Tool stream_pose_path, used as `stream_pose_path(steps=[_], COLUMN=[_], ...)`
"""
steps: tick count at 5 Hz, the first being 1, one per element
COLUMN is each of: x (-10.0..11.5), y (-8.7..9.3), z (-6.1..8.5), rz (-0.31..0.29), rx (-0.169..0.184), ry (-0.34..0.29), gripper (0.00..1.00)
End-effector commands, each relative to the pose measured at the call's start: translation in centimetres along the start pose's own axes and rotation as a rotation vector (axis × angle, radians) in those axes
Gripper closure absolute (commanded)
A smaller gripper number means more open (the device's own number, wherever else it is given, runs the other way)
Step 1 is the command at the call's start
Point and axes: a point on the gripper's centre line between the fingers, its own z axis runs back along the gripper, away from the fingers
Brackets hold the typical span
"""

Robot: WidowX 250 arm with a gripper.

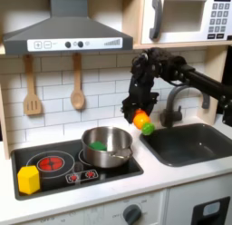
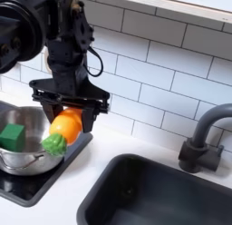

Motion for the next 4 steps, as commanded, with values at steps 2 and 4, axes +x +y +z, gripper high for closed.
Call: stream_pose_path(steps=[2, 4], x=[2.7, 3.3], y=[3.4, 5.2], z=[-0.9, -2.0], rz=[0.058, 0.067], rx=[0.052, 0.086], ry=[-0.033, -0.020], gripper=[1.00, 1.00])
